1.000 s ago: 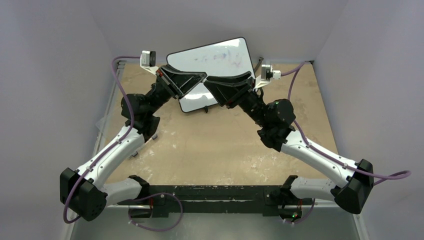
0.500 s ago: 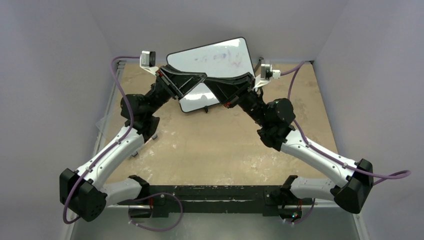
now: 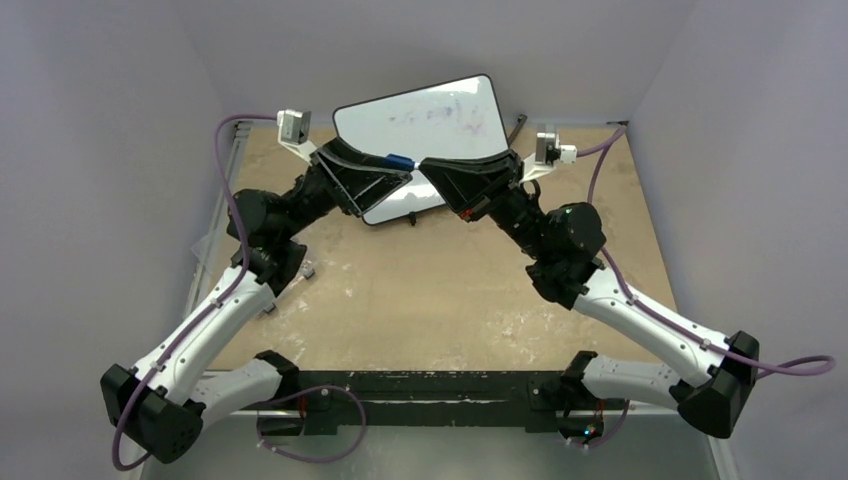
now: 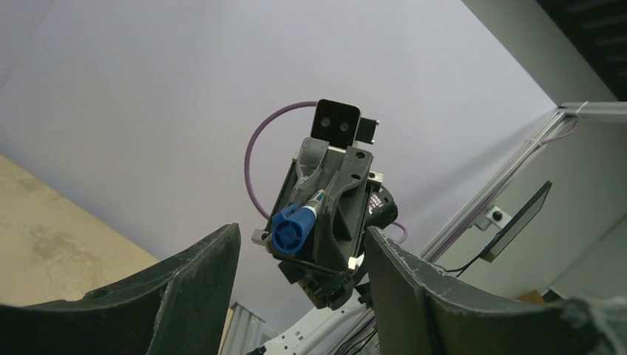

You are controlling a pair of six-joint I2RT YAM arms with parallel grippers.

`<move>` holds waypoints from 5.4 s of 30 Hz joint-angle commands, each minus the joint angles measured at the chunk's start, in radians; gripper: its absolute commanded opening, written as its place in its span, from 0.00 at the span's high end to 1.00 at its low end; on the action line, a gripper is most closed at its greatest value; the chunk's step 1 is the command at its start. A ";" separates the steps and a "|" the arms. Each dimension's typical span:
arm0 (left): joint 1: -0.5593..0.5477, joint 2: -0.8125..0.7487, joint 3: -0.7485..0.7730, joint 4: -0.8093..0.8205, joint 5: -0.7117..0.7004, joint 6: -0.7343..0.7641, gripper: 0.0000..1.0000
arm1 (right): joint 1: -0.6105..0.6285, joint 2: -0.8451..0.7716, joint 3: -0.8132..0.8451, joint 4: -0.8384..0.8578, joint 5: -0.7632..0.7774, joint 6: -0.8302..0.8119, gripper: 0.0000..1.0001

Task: Write a sentence on the whiteboard
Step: Open the whiteboard marker at the center of the board, then place the pen cap at the center of the board.

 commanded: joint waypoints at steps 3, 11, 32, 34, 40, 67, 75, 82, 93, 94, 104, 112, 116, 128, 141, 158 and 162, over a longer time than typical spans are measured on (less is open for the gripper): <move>0.004 -0.064 0.065 -0.148 0.023 0.155 0.42 | 0.002 -0.066 -0.013 -0.038 0.036 -0.023 1.00; 0.004 -0.040 0.071 -0.100 0.022 0.134 0.52 | 0.002 -0.054 -0.018 -0.037 0.013 -0.008 1.00; 0.010 -0.043 0.071 -0.072 0.007 0.128 0.71 | 0.002 -0.049 -0.022 -0.074 -0.021 0.003 1.00; 0.014 -0.050 0.066 -0.072 0.008 0.128 0.65 | 0.002 -0.054 -0.029 -0.075 -0.019 0.006 1.00; 0.016 -0.051 0.065 -0.062 0.013 0.120 0.91 | 0.003 -0.063 -0.037 -0.076 -0.019 0.006 1.00; 0.019 -0.246 -0.089 -0.279 -0.007 0.409 1.00 | 0.002 -0.178 -0.157 -0.212 0.109 0.185 1.00; 0.026 -0.274 -0.075 -0.355 -0.034 0.465 1.00 | -0.010 -0.242 -0.157 -0.297 0.148 0.168 1.00; 0.052 -0.278 -0.067 -0.348 -0.021 0.426 1.00 | -0.015 -0.282 -0.153 -0.342 0.153 0.155 1.00; 0.075 -0.300 -0.033 -0.494 -0.056 0.490 1.00 | -0.016 -0.359 -0.139 -0.480 0.218 0.098 1.00; 0.075 -0.300 -0.022 -0.549 -0.077 0.509 1.00 | -0.015 -0.367 -0.134 -0.508 0.235 0.087 1.00; 0.065 -0.302 -0.107 -0.832 -0.107 0.609 1.00 | -0.016 -0.420 -0.101 -0.742 0.427 -0.010 1.00; 0.017 -0.194 -0.254 -0.784 -0.092 0.610 1.00 | -0.015 -0.411 -0.091 -0.798 0.459 -0.034 1.00; -0.016 -0.070 -0.332 -0.604 -0.060 0.550 1.00 | -0.016 -0.402 -0.105 -0.785 0.455 -0.025 1.00; -0.054 0.325 -0.429 -0.208 0.074 0.405 1.00 | -0.016 -0.405 -0.131 -0.784 0.464 -0.021 1.00; -0.118 0.577 -0.452 0.089 0.138 0.287 1.00 | -0.017 -0.385 -0.126 -0.773 0.428 -0.036 1.00; -0.162 0.600 -0.419 -0.143 -0.003 0.407 0.75 | -0.016 -0.403 -0.133 -0.805 0.475 -0.014 1.00; -0.163 0.601 -0.422 -0.157 -0.016 0.419 0.61 | -0.016 -0.406 -0.134 -0.807 0.476 -0.012 1.00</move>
